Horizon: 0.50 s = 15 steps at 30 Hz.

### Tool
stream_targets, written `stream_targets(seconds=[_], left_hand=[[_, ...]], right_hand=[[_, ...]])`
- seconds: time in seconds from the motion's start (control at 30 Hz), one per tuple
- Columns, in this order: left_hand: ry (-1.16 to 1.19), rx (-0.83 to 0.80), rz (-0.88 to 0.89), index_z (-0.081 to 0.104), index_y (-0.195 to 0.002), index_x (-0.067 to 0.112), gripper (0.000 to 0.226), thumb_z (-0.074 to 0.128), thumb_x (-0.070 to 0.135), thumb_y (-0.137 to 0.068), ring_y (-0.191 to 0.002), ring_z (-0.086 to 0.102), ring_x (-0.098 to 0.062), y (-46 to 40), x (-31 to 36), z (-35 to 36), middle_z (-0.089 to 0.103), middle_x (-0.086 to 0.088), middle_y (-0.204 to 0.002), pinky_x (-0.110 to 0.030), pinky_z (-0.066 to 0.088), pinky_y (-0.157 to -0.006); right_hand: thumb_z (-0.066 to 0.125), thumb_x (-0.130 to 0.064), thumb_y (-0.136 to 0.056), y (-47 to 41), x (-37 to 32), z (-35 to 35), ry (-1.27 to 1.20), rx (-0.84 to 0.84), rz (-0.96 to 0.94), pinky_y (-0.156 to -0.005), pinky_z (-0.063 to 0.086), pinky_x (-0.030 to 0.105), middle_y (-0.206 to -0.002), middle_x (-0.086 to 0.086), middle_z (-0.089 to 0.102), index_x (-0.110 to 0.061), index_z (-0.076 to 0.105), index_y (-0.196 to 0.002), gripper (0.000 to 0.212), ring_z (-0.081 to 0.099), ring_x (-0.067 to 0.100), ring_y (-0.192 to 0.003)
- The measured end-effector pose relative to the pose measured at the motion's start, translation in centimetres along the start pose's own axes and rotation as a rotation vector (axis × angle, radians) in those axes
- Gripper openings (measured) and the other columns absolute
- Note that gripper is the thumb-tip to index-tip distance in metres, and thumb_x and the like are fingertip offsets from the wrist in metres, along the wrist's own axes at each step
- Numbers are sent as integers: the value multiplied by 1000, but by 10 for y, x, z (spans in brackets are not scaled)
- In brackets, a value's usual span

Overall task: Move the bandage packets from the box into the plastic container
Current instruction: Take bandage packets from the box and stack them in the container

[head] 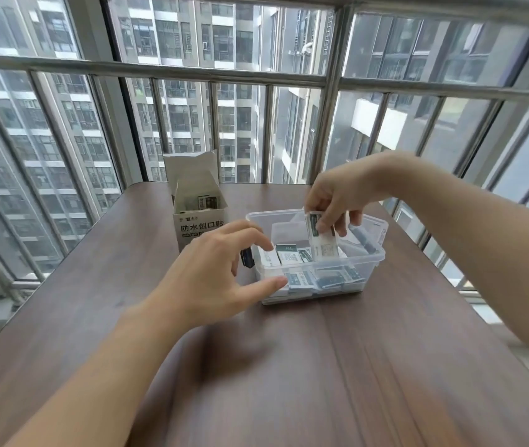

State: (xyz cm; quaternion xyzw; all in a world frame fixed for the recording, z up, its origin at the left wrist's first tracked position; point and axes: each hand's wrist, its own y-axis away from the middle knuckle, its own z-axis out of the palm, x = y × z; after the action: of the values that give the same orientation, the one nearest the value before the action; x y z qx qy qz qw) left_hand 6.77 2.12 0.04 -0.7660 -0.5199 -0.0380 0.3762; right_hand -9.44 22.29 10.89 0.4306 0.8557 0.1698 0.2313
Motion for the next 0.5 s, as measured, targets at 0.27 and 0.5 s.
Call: stream_targets(seconds=[0.27,0.5], left_hand=[[-10,-40,-1,64,-105,38,42,69,65,-74,-61,51,-8,0,-4,2,60,22,-112,-32,52,-63],[-17,-48,6,65,-105,37,41,69,64,-75,-61,51,-8,0,-5,3,59,23,-113,-35,52,-63]], right_hand=[[72,-15,-93,-11,-2,24,29,-4,12,-61,55,22,-88,4,77,-13,73,-97,4,71,12,-73],[77,-25,-89,-5,-2,38,221,107,30,-56,52,24,-82,-1,77,-21,70,-111,23,71,7,-59]])
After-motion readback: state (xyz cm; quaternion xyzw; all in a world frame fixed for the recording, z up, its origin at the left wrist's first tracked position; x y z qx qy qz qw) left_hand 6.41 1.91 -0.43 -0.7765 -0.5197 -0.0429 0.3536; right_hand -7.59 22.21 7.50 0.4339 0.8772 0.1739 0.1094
